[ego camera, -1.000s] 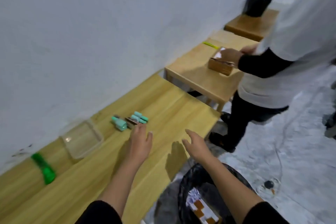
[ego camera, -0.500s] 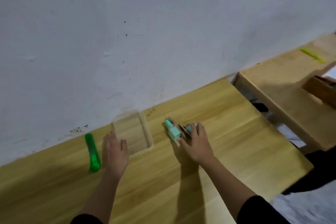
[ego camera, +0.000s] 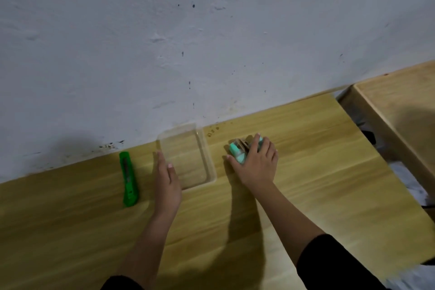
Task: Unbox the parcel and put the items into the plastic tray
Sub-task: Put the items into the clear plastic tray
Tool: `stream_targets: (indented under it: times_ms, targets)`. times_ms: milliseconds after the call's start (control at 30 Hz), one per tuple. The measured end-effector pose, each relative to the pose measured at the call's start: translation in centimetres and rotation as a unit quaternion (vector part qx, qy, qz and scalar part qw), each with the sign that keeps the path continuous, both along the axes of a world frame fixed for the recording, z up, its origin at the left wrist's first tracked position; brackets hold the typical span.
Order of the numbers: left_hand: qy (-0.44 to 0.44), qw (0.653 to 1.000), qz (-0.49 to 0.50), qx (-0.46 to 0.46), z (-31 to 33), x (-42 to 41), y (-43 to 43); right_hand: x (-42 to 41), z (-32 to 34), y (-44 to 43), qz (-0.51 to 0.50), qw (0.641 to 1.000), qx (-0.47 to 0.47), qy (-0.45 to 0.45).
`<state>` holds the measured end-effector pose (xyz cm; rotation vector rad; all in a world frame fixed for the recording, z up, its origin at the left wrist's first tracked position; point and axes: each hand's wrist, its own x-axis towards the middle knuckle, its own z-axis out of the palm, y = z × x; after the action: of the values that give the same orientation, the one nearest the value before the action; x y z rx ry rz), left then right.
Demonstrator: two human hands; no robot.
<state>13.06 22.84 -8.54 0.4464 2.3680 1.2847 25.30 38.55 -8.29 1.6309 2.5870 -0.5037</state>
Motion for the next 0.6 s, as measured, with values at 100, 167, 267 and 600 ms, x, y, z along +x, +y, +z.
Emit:
stream_targets:
  times_ms: [100,167,267,600]
  targets:
    - [-0.022,0.999,0.011,0.02,0.0,0.2,0.0,-0.4,0.0,0.6,0.009,1.0,0.009,-0.025]
    - [-0.04,0.999,0.015,0.025,0.4,0.3,-0.1,-0.4,0.0,0.9,0.018,0.999,0.01,-0.033]
    - [-0.056,0.997,0.016,0.043,0.8,0.4,-0.1,-0.3,0.1,1.0,0.036,0.999,0.019,-0.034]
    - [-0.065,0.995,0.032,0.072,1.2,0.5,-0.1,-1.1,0.4,0.2,0.048,0.998,0.007,-0.032]
